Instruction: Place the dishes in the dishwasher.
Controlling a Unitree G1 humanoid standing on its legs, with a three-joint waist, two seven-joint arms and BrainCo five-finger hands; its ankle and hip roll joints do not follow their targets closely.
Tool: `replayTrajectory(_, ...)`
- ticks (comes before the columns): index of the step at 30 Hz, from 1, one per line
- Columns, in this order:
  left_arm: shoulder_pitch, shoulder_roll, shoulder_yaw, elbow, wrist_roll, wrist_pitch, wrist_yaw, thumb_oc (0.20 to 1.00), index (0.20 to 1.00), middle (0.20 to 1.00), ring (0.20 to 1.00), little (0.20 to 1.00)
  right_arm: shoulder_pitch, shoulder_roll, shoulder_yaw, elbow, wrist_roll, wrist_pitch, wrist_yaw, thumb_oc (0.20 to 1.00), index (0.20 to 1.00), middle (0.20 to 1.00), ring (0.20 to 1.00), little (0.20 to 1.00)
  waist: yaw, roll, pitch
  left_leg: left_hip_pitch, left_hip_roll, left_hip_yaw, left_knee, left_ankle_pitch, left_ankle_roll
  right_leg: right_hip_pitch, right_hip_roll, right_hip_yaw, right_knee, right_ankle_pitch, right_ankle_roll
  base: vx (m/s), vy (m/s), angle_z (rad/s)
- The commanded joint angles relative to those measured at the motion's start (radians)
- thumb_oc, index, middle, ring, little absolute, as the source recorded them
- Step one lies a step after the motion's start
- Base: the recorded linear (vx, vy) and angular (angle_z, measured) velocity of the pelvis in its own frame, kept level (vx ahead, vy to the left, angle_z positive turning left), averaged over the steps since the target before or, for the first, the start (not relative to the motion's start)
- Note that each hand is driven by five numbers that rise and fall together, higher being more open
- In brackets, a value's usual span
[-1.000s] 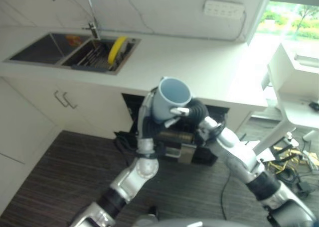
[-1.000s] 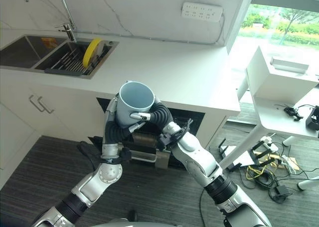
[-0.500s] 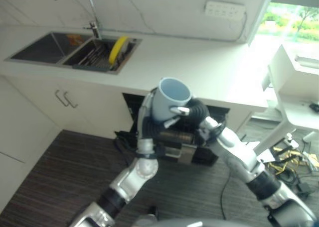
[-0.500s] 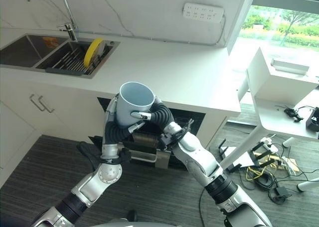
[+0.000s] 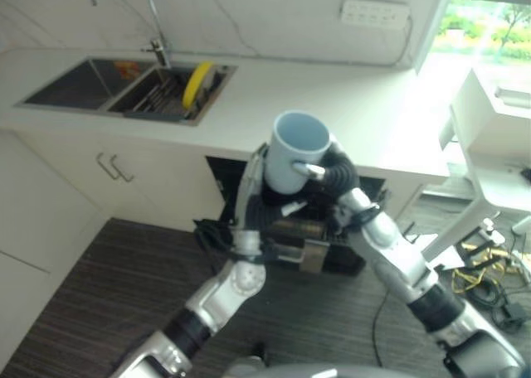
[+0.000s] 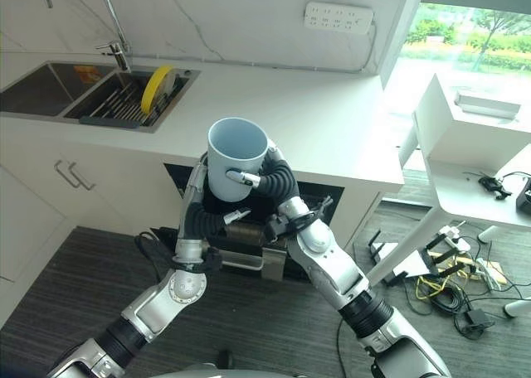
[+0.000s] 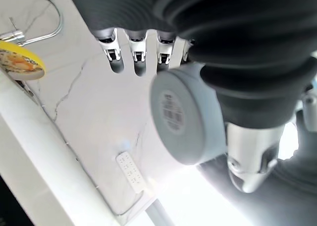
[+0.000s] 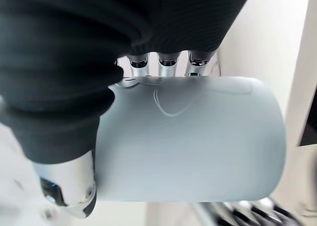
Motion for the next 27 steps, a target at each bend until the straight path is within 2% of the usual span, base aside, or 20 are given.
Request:
replayTrajectory(1, -0.038, 0.007, -0.035, 0.030, 0.050, 0.010, 0.033, 1.000, 1.000, 1.000, 1.000, 1.000, -0.049, 0.046, -0.065, -0.047, 0.022, -0.122, -0.005, 0.200, 0.200, 0.200, 0.200, 0.200, 0.012, -0.011, -0.008, 0.063, 0.055, 0.010, 0.021, -0.134, -0.029, -0.044, -0.093, -0.014, 0.072, -0.029, 0.073, 0.03, 0.010, 0.00)
replayTrajectory(6, -0.014, 0.017, -0.004, 0.051, 0.049, 0.024, 0.063, 1.000, 1.000, 1.000, 1.000, 1.000, 0.003, 0.049, -0.087, -0.039, 0.026, -0.172, -0.012, 0.200, 0.200, 0.200, 0.200, 0.200, 0.007, -0.004, -0.006, 0.065, 0.059, 0.017, 0.022, -0.129, -0.030, -0.040, -0.092, -0.018, 0.075, -0.032, 0.070, 0.04, 0.015, 0.00)
replayTrajectory(10, 0.007, 0.030, 0.018, 0.052, 0.073, 0.024, 0.047, 1.000, 1.000, 1.000, 1.000, 1.000, 0.050, 0.050, -0.103, -0.031, 0.014, -0.209, -0.006, 0.200, 0.200, 0.200, 0.200, 0.200, 0.002, 0.000, -0.002, 0.063, 0.061, 0.019, 0.029, -0.128, -0.029, -0.041, -0.092, -0.017, 0.088, -0.039, 0.069, 0.05, 0.023, 0.00)
replayTrajectory(15, 0.039, 0.081, 0.050, 0.086, 0.113, 0.077, -0.026, 1.000, 1.000, 1.000, 1.000, 1.000, 0.108, 0.019, -0.123, -0.015, 0.007, -0.195, 0.076, 0.200, 0.200, 0.200, 0.200, 0.200, -0.009, 0.010, 0.004, 0.057, 0.062, 0.023, 0.048, -0.132, -0.027, -0.050, -0.096, -0.012, 0.122, -0.057, 0.068, 0.06, 0.042, 0.00)
replayTrajectory(17, 0.047, 0.104, 0.066, 0.124, 0.134, 0.055, -0.040, 1.000, 1.000, 1.000, 1.000, 1.000, 0.121, 0.009, -0.124, -0.007, -0.010, -0.199, 0.093, 0.200, 0.200, 0.200, 0.200, 0.200, -0.011, 0.015, 0.009, 0.050, 0.062, 0.022, 0.061, -0.133, -0.026, -0.057, -0.099, -0.011, 0.144, -0.067, 0.067, 0.05, 0.077, -0.01)
replayTrajectory(18, 0.048, 0.132, 0.074, 0.168, 0.183, 0.036, -0.064, 1.000, 1.000, 1.000, 1.000, 1.000, 0.132, -0.005, -0.130, 0.010, -0.022, -0.204, 0.113, 0.200, 0.200, 0.200, 0.200, 0.200, -0.015, 0.023, 0.018, 0.033, 0.062, 0.018, 0.081, -0.134, -0.024, -0.074, -0.104, -0.011, 0.182, -0.082, 0.064, 0.01, 0.100, -0.02)
replayTrajectory(20, 0.040, 0.155, 0.082, 0.202, 0.194, 0.022, -0.083, 1.000, 1.000, 1.000, 1.000, 1.000, 0.134, -0.018, -0.135, 0.025, -0.022, -0.208, 0.127, 0.200, 0.200, 0.200, 0.200, 0.200, -0.019, 0.034, 0.032, 0.015, 0.062, 0.013, 0.102, -0.135, -0.022, -0.099, -0.111, -0.011, 0.221, -0.095, 0.063, -0.04, 0.160, 0.00)
replayTrajectory(21, 0.018, 0.175, 0.081, 0.256, 0.204, 0.016, -0.120, 1.000, 1.000, 1.000, 1.000, 1.000, 0.124, -0.035, -0.145, 0.058, -0.016, -0.203, 0.143, 0.200, 0.200, 0.200, 0.200, 0.200, -0.030, 0.053, 0.056, -0.020, 0.057, 0.009, 0.137, -0.138, -0.023, -0.139, -0.130, -0.006, 0.264, -0.104, 0.062, -0.11, 0.358, 0.05)
replayTrajectory(22, -0.002, 0.183, 0.081, 0.299, 0.228, 0.004, -0.110, 1.000, 1.000, 1.000, 1.000, 1.000, 0.103, -0.056, -0.160, 0.094, -0.022, -0.172, 0.168, 0.200, 0.200, 0.200, 0.200, 0.200, -0.045, 0.077, 0.080, -0.047, 0.049, 0.015, 0.152, -0.134, -0.025, -0.173, -0.153, 0.004, 0.274, -0.095, 0.068, -0.11, 0.348, 0.07)
replayTrajectory(27, -0.020, 0.196, 0.081, 0.325, 0.259, 0.001, -0.087, 1.000, 1.000, 1.000, 1.000, 1.000, 0.056, -0.087, -0.182, 0.144, -0.045, -0.125, 0.215, 0.200, 0.200, 0.200, 0.200, 0.200, -0.067, 0.103, 0.117, -0.063, 0.029, 0.021, 0.138, -0.121, -0.024, -0.199, -0.172, 0.028, 0.250, -0.070, 0.081, -0.03, 0.187, -0.03)
